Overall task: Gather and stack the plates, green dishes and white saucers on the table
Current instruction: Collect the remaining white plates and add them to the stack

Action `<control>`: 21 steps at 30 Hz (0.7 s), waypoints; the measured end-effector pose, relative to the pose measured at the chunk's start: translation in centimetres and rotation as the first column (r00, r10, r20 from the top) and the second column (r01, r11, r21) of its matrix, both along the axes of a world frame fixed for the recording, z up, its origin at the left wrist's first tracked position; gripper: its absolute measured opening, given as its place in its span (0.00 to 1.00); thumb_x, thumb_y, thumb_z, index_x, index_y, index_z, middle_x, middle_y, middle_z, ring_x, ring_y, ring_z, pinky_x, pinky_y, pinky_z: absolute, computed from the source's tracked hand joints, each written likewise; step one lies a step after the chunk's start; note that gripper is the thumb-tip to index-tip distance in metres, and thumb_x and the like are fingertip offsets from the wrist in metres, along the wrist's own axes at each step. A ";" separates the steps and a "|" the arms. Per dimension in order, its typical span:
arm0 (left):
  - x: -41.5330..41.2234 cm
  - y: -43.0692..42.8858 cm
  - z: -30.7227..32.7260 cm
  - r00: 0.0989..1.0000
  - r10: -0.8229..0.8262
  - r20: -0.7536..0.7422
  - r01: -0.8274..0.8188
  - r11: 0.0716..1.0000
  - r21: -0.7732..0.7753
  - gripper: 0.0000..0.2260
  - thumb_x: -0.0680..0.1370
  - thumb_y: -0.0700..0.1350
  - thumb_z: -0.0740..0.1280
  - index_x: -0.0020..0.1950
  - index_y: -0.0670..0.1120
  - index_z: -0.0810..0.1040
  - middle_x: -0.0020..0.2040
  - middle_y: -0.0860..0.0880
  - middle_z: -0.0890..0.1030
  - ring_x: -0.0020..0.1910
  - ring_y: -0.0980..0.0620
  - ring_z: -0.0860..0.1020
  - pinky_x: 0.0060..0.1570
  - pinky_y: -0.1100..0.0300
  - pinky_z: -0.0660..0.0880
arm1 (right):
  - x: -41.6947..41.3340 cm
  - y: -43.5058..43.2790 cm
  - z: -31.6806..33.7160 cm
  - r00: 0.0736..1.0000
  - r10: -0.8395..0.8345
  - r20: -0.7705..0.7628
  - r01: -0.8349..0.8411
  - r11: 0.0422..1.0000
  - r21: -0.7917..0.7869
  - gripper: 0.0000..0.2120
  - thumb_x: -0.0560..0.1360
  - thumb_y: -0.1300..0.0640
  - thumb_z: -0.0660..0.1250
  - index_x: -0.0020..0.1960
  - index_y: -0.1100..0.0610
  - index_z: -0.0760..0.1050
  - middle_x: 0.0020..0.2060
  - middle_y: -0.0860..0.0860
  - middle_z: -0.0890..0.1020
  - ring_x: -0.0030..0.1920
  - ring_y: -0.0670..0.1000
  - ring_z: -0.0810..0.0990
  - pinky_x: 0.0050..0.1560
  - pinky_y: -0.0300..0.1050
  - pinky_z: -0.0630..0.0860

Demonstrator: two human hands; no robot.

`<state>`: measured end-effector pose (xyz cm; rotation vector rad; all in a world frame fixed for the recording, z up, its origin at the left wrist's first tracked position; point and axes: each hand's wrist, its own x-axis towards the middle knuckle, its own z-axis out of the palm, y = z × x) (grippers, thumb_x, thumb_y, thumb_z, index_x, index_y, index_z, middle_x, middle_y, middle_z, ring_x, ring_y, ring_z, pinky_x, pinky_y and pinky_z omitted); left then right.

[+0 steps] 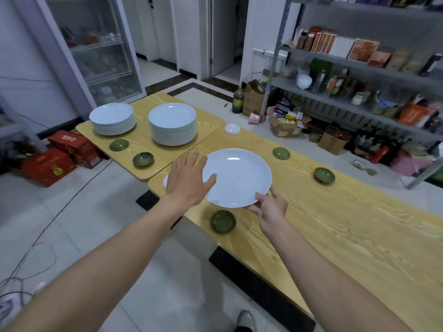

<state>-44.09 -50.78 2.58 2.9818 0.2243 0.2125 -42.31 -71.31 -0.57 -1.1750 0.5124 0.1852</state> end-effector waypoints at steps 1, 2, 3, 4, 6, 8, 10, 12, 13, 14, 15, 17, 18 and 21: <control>0.5 0.9 0.0 1.000 0.014 0.007 -0.014 1.000 0.006 0.29 0.81 0.63 0.53 0.79 0.51 0.59 0.81 0.49 0.56 0.80 0.46 0.50 0.77 0.48 0.50 | 0.6 1.2 0.1 1.000 0.007 -0.004 -0.007 1.000 -0.004 0.29 0.77 0.73 0.64 0.75 0.57 0.67 0.59 0.53 0.77 0.34 0.51 0.85 0.42 0.58 0.84; 1.0 1.8 -0.1 1.000 0.025 0.017 -0.025 1.000 0.008 0.29 0.81 0.63 0.53 0.79 0.51 0.60 0.80 0.49 0.57 0.80 0.46 0.50 0.77 0.48 0.51 | 1.3 2.3 0.0 1.000 0.017 -0.007 -0.017 1.000 -0.007 0.29 0.77 0.72 0.64 0.76 0.57 0.66 0.59 0.53 0.78 0.36 0.51 0.84 0.40 0.56 0.84; 1.6 2.8 -0.2 0.999 0.034 0.023 -0.035 0.999 0.004 0.29 0.81 0.64 0.53 0.79 0.51 0.60 0.80 0.50 0.57 0.80 0.47 0.51 0.77 0.47 0.51 | 2.0 3.4 0.0 1.000 0.029 -0.010 -0.029 1.000 -0.007 0.29 0.77 0.72 0.64 0.76 0.57 0.66 0.60 0.54 0.78 0.38 0.51 0.84 0.38 0.54 0.84; 2.1 3.8 -0.3 0.999 0.043 0.025 -0.043 0.999 -0.003 0.29 0.80 0.64 0.53 0.79 0.51 0.61 0.80 0.50 0.58 0.80 0.47 0.51 0.77 0.47 0.52 | 2.8 4.6 0.0 0.999 0.044 -0.009 -0.044 0.999 -0.004 0.29 0.77 0.72 0.64 0.76 0.58 0.66 0.61 0.55 0.78 0.41 0.52 0.83 0.37 0.54 0.84; 3.2 5.7 -0.7 0.997 0.063 0.035 -0.063 0.998 -0.007 0.30 0.80 0.64 0.54 0.78 0.51 0.62 0.80 0.49 0.59 0.80 0.46 0.52 0.76 0.47 0.52 | 4.3 6.9 -0.1 0.998 0.067 -0.013 -0.067 0.998 0.007 0.29 0.77 0.73 0.64 0.76 0.57 0.66 0.61 0.55 0.78 0.42 0.53 0.83 0.36 0.53 0.84; 4.9 7.7 -0.8 0.997 0.072 0.036 -0.072 0.997 -0.012 0.30 0.80 0.63 0.54 0.78 0.50 0.62 0.80 0.48 0.60 0.79 0.46 0.53 0.76 0.47 0.53 | 6.2 9.4 -0.4 0.997 0.077 -0.015 -0.077 0.997 0.021 0.29 0.77 0.73 0.65 0.76 0.57 0.66 0.60 0.55 0.79 0.41 0.53 0.83 0.34 0.52 0.83; 6.7 9.7 -0.9 0.997 0.076 0.025 -0.075 0.997 -0.010 0.30 0.80 0.63 0.54 0.79 0.50 0.61 0.80 0.48 0.59 0.79 0.46 0.52 0.76 0.47 0.52 | 8.3 11.7 -0.8 0.996 0.089 0.001 -0.089 0.995 0.046 0.29 0.77 0.73 0.64 0.75 0.57 0.67 0.57 0.54 0.79 0.44 0.54 0.84 0.34 0.51 0.83; 8.8 11.9 -0.9 0.997 0.078 0.025 -0.078 0.997 0.004 0.30 0.80 0.63 0.54 0.79 0.50 0.61 0.80 0.48 0.58 0.79 0.46 0.52 0.76 0.48 0.52 | 10.6 14.3 -1.1 0.994 0.113 0.002 -0.113 0.992 0.060 0.29 0.76 0.73 0.64 0.75 0.57 0.67 0.58 0.55 0.81 0.47 0.56 0.84 0.36 0.53 0.83; 9.9 13.0 -0.8 0.996 0.079 0.030 -0.080 0.997 0.013 0.30 0.80 0.63 0.54 0.79 0.50 0.61 0.80 0.47 0.58 0.79 0.46 0.52 0.76 0.49 0.52 | 11.8 15.7 -1.1 0.992 0.123 0.003 -0.123 0.990 0.069 0.29 0.76 0.74 0.64 0.75 0.58 0.67 0.59 0.56 0.81 0.49 0.57 0.84 0.37 0.54 0.84; 11.1 14.2 -0.6 0.996 0.082 0.043 -0.083 0.996 0.018 0.30 0.80 0.63 0.54 0.79 0.50 0.61 0.80 0.47 0.58 0.79 0.46 0.52 0.75 0.49 0.52 | 13.1 17.0 -1.1 0.992 0.129 0.003 -0.129 0.988 0.082 0.30 0.76 0.74 0.64 0.75 0.58 0.67 0.60 0.57 0.81 0.49 0.58 0.84 0.38 0.55 0.84; 12.1 15.3 -0.4 0.995 0.086 0.053 -0.087 0.996 0.015 0.30 0.80 0.62 0.54 0.79 0.49 0.62 0.80 0.47 0.59 0.79 0.46 0.53 0.75 0.50 0.52 | 14.3 18.2 -0.9 0.991 0.133 0.005 -0.133 0.987 0.093 0.30 0.76 0.74 0.63 0.75 0.58 0.66 0.60 0.58 0.81 0.50 0.58 0.84 0.39 0.56 0.84; 14.0 17.1 -0.2 0.994 0.091 0.059 -0.092 0.996 0.013 0.29 0.81 0.62 0.55 0.79 0.49 0.61 0.80 0.47 0.58 0.79 0.46 0.52 0.75 0.51 0.51 | 16.7 20.3 -0.4 0.990 0.139 0.013 -0.140 0.985 0.103 0.30 0.76 0.74 0.64 0.76 0.58 0.66 0.59 0.57 0.81 0.52 0.60 0.84 0.39 0.56 0.84; 15.0 18.0 -0.2 0.995 0.085 0.052 -0.086 0.996 0.017 0.29 0.81 0.62 0.55 0.79 0.49 0.61 0.80 0.47 0.57 0.80 0.46 0.52 0.75 0.50 0.51 | 17.8 21.3 -0.2 0.991 0.135 0.013 -0.135 0.986 0.102 0.30 0.76 0.74 0.64 0.75 0.58 0.66 0.58 0.57 0.81 0.53 0.61 0.83 0.38 0.55 0.84; 17.1 21.0 -0.6 0.995 0.095 0.031 -0.095 0.995 0.000 0.29 0.81 0.62 0.55 0.79 0.50 0.61 0.81 0.48 0.56 0.80 0.46 0.51 0.75 0.49 0.50 | 20.2 24.2 -0.3 0.992 0.128 0.006 -0.128 0.988 0.089 0.31 0.75 0.75 0.65 0.74 0.57 0.68 0.58 0.57 0.82 0.55 0.63 0.83 0.38 0.56 0.84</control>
